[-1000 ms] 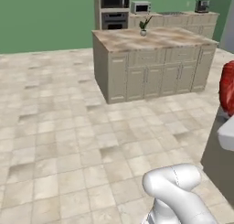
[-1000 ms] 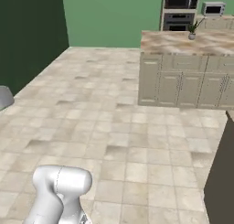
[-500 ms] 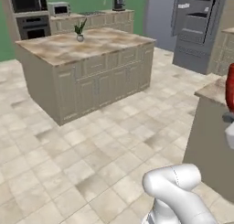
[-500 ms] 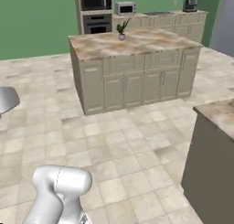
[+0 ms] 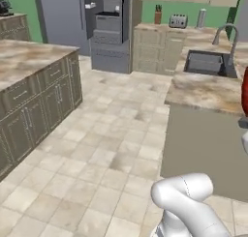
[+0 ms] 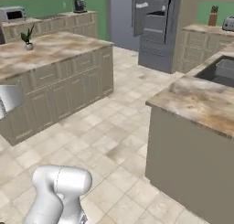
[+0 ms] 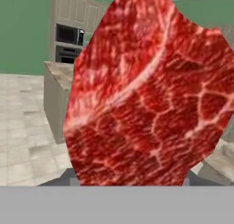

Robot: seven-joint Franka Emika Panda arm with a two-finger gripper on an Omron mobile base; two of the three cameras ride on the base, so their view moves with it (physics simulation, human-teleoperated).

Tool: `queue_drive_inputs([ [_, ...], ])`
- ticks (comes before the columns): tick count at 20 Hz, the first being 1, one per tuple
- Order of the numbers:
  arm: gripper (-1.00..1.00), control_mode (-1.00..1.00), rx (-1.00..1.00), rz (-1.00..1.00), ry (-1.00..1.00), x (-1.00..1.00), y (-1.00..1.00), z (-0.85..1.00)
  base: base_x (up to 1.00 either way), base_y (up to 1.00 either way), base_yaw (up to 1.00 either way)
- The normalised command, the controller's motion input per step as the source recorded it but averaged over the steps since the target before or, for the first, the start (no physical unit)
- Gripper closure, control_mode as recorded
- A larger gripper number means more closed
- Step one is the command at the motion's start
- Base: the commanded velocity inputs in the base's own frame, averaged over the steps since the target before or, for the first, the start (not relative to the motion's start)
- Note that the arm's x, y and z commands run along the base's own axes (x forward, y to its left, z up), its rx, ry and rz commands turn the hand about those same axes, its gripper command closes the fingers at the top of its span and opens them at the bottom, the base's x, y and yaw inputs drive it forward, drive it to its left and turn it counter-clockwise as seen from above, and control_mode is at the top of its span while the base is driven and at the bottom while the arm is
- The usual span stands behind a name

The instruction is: Transport the steak and tomato to the fridge. Place the steak on the rack containing meat and place the tomato on the rack containing the vegetable, ensuring meats and vegetables are on different racks.

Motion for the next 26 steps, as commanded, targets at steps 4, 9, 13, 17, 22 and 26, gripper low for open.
queue_drive_inputs([
  [4, 1.00, 1.00, 0.00, 0.00, 0.00, 0.00, 0.00, 0.00, 0.75, 0.64, -0.81],
  [9, 1.00, 1.00, 0.00, 0.00, 0.00, 0.00, 0.00, 0.00, 0.82, 0.69, -0.78],
  [13, 1.00, 1.00, 0.00, 0.00, 0.00, 0.00, 0.00, 0.00, 0.96, 0.77, -0.73],
  [17, 1.00, 1.00, 0.00, 0.00, 0.00, 0.00, 0.00, 0.00, 1.00, 0.87, -0.67],
  [22, 1.00, 1.00, 0.00, 0.00, 0.00, 0.00, 0.00, 0.00, 1.00, 0.99, -0.59],
  [26, 1.00, 1.00, 0.00, 0.00, 0.00, 0.00, 0.00, 0.00, 1.00, 1.00, -0.52],
])
